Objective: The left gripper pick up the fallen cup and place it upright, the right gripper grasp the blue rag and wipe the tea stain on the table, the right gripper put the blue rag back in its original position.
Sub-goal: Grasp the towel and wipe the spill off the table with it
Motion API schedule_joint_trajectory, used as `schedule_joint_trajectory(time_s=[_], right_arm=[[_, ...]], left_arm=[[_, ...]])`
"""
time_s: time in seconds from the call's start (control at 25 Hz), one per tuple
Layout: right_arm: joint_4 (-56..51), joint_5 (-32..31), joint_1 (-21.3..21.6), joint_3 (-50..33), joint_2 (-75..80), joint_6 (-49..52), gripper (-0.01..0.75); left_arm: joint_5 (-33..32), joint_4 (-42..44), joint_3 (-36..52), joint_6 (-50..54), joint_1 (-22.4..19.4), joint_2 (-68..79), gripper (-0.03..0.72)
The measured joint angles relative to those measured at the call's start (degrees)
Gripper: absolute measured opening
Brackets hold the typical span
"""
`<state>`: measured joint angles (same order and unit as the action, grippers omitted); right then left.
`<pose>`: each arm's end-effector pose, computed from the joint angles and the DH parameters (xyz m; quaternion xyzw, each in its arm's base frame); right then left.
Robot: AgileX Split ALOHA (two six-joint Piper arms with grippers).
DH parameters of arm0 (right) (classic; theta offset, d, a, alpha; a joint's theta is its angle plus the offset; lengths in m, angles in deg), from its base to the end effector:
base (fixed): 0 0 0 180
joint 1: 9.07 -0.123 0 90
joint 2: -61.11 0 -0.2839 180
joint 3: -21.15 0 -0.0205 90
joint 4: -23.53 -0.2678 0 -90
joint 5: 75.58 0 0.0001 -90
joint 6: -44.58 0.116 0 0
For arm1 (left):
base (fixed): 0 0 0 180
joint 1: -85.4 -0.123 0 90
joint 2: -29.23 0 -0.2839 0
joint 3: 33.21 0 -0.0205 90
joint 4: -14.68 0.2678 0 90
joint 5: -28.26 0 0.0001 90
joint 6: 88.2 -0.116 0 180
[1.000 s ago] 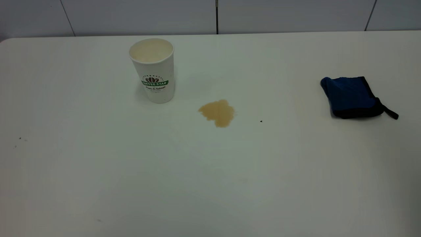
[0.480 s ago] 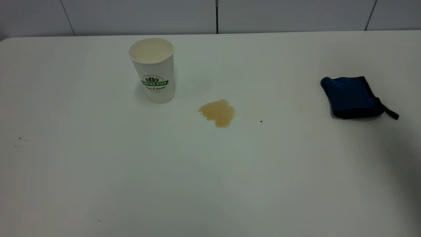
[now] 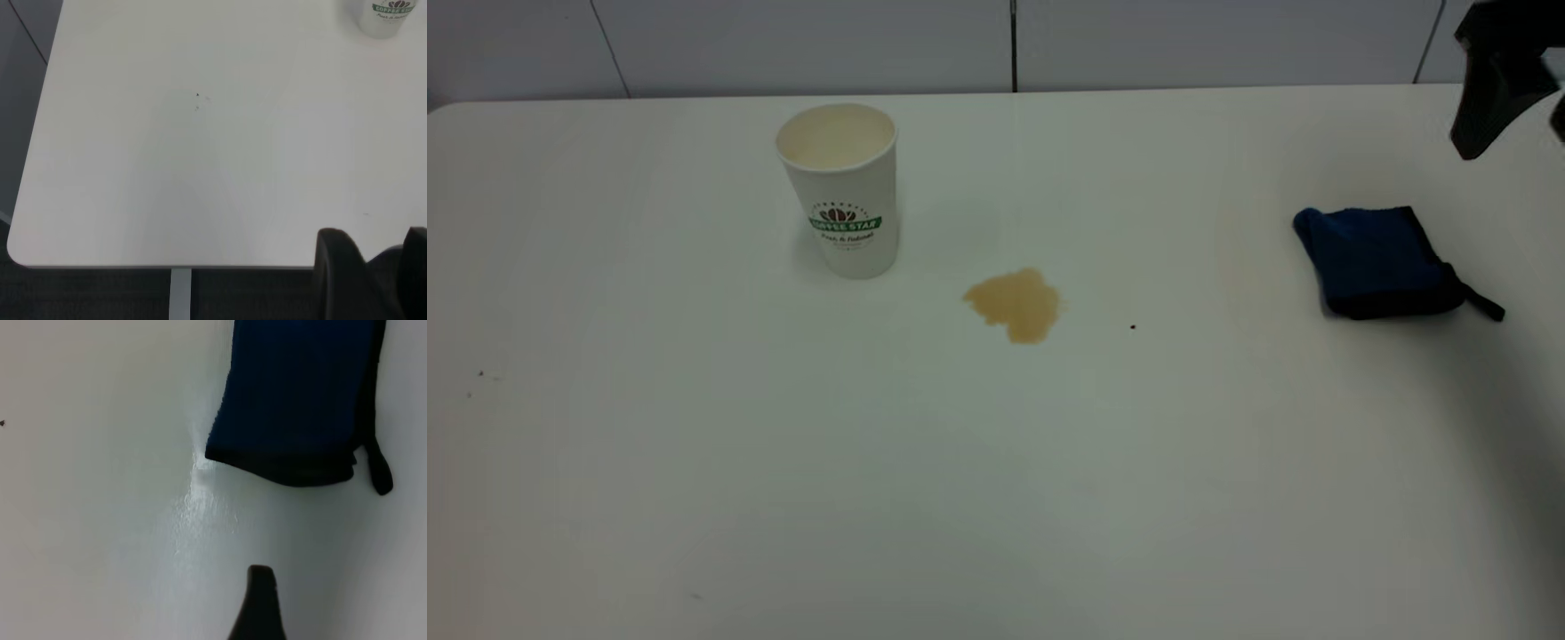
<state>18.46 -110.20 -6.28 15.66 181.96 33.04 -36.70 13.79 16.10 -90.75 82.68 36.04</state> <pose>0.4111 -0.0142 0.1151 -0.0435 0.9848 0.0100 0.1678 0.0283 -0.0003 0.2630 -0.0007 0.8707 0.0149 0.4916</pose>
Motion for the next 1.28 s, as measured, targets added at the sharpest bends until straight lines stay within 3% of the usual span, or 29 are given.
schedule_joint_trajectory(time_s=[0.76,1.08,1.28], right_arm=[[0.71,-5.4,0.0,27.03,28.92,-0.73,0.695],[0.27,-5.89,0.0,31.99,35.08,-3.18,0.679],[0.44,-5.03,0.0,32.26,35.85,-3.38,0.627]], left_arm=[[0.0,0.0,0.0,0.05,0.0,0.0,0.241],[0.0,0.0,0.0,0.05,0.0,0.0,0.241],[0.0,0.0,0.0,0.05,0.0,0.0,0.241]])
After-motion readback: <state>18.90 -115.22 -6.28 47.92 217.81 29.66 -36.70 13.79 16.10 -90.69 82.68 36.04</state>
